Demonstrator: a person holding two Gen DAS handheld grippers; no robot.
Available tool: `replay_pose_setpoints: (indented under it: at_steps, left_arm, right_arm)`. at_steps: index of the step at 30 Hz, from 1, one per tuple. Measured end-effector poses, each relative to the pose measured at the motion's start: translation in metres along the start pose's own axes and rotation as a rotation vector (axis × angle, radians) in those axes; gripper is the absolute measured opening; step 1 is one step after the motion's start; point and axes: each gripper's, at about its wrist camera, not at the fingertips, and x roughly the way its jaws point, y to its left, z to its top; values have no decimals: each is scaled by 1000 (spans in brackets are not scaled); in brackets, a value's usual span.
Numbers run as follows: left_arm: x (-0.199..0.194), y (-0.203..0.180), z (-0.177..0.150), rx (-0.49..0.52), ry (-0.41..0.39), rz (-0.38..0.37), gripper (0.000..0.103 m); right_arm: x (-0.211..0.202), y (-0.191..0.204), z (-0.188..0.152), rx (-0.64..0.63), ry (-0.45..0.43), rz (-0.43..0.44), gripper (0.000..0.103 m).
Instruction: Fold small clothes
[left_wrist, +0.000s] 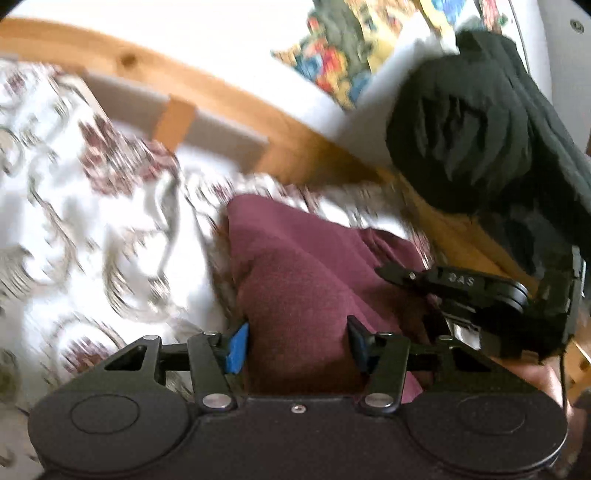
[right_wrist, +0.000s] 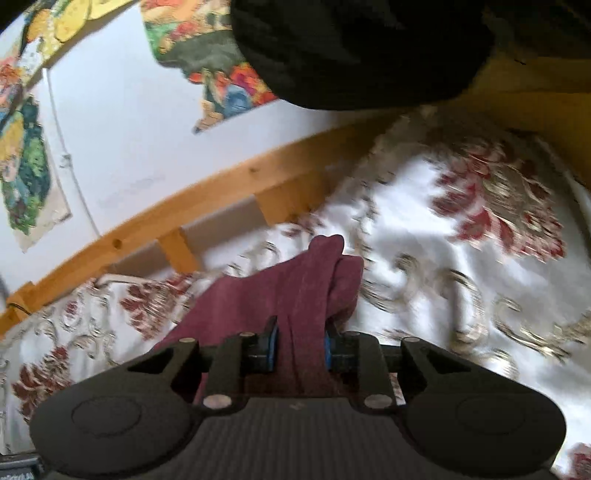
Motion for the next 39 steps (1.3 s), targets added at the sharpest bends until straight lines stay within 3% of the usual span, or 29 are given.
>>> replay_pose_setpoints:
  at_steps: [9,13,17,19,22,25,27,31,34,39]
  left_arm:
    - [-25,15,17,79,-197,141,55]
    - [-22,37,20,19,-180,172,55]
    - [-11,61,18,-84,-101,185,55]
    - [-8,69,18,-128,-90,177,55]
    - [-5,72,17,-133,-81,174,56]
    - [-3,74,13,-141,-67,178,57]
    - [-2,77,12,-156,-58,177,58]
    - [-1,78,12,-157,-48,179,60]
    - [0,76,11,-143,-43,186,62]
    - [1,75,11,-142,-32,190,65]
  right_arm:
    - [38,62,22,-141,-28,123,25]
    - [59,73,18,-186,4,131,25]
    - [80,64,1,-178,70,64,27]
    - [84,54,-3,-154,66,30,31]
    - [85,42,-5,-122,63,-12,50]
    - [79,43,-8,-191,43,-48,71]
    - [71,46,-14,-244,30,-68,92]
    - [51,49,-29,-279,11,-50,103]
    - [38,57,-45,-332,12,-42,102]
    - [37,63,-69,-437,97,-82,102]
